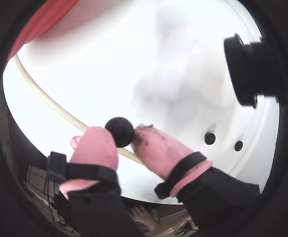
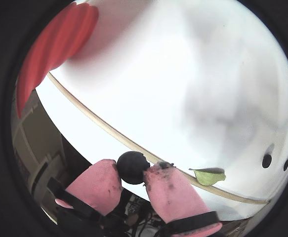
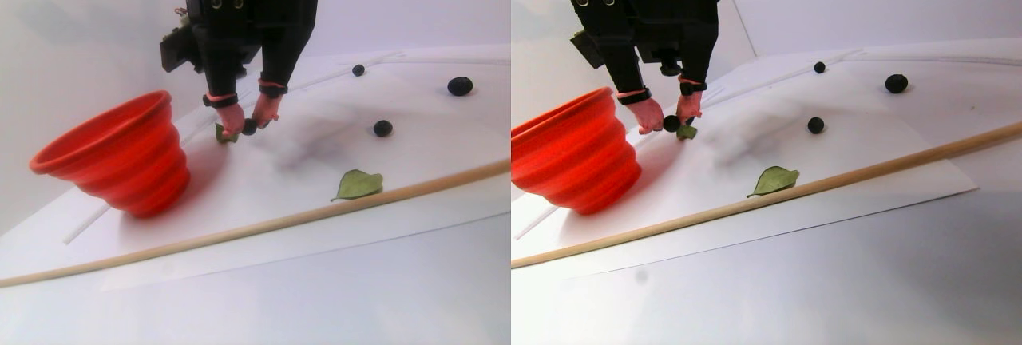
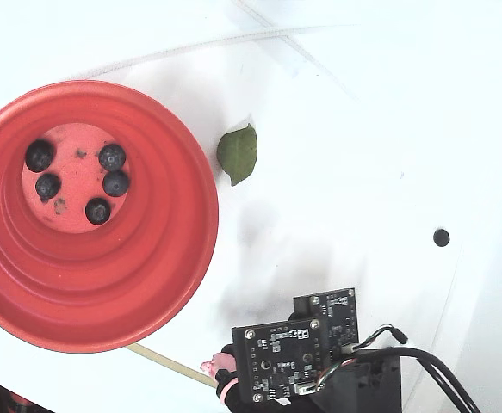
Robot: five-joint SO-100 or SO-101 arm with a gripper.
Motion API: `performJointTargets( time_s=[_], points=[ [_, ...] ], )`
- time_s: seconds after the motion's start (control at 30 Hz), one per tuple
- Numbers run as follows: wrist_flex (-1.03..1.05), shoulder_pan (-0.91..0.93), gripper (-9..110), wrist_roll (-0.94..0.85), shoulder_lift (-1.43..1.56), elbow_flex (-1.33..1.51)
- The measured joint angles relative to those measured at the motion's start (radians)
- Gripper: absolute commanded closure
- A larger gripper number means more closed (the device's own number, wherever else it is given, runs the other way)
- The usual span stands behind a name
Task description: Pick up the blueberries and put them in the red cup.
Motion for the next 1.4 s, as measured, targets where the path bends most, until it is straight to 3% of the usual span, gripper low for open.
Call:
performJointTargets(
  time_s=[0.53, 1.4],
  points=[
    [0.189, -0.055, 93, 0.061, 0.146, -0.069],
    [0.321, -0.261, 92, 0.235, 0.262, -0.112]
  ],
)
